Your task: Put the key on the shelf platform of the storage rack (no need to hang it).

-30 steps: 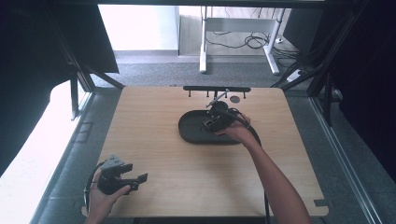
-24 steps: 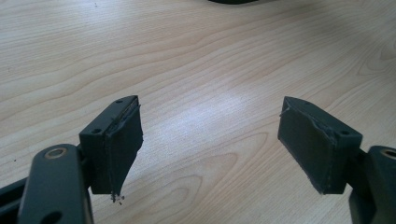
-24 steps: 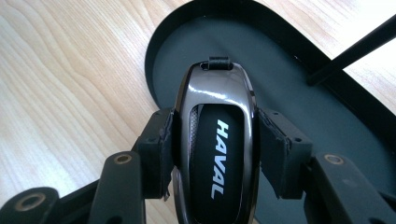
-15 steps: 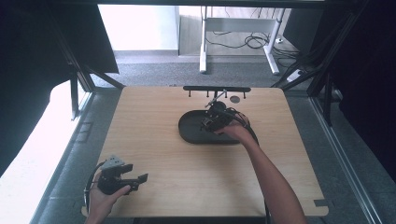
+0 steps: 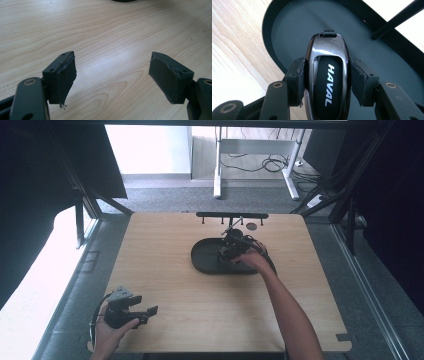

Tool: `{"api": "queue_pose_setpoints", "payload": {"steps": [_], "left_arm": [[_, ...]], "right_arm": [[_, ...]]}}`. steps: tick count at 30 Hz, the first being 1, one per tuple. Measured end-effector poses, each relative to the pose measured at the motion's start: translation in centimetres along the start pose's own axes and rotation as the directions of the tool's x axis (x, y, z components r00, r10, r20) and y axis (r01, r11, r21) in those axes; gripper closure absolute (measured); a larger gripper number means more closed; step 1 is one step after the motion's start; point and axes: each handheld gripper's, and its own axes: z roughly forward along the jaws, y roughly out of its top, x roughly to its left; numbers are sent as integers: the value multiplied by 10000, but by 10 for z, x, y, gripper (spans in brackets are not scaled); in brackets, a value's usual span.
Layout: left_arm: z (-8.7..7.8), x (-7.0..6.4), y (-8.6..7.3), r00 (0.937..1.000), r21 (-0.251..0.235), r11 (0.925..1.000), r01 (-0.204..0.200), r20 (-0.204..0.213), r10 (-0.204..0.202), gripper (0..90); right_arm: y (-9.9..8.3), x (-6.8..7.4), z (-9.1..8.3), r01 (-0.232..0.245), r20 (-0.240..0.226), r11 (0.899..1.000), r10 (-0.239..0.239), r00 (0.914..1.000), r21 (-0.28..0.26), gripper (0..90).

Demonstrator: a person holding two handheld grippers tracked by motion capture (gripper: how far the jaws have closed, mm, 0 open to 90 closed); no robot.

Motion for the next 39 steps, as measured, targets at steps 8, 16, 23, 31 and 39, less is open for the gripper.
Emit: {"api": "queue_pose_setpoints", "payload": {"steps": [8, 16, 23, 31, 39], "left_arm": [[0, 0, 0, 10000, 16, 10000, -13, 11, 13, 220], [1, 0, 0, 10000, 61, 10000, -10, 16, 10, 219], [1, 0, 0, 10000, 77, 10000, -22, 13, 22, 219], [2, 0, -1, 10000, 127, 9999, -39, 39, 39, 218], [3, -1, -1, 10000, 164, 9999, -56, 43, 55, 218]], "right_arm": [[-6, -11, 7, -108, 107, 9999, 108, 9999, 44, 493], [-16, -24, 15, -173, 256, 9994, 165, 9995, 307, 492], [-23, -31, 23, -136, 443, 9981, 109, 9990, 600, 491], [-30, -37, 29, -184, 599, 9954, 128, 9981, 936, 489], [-37, -42, 36, -330, 730, 9932, 249, 9970, 1118, 486]]}}
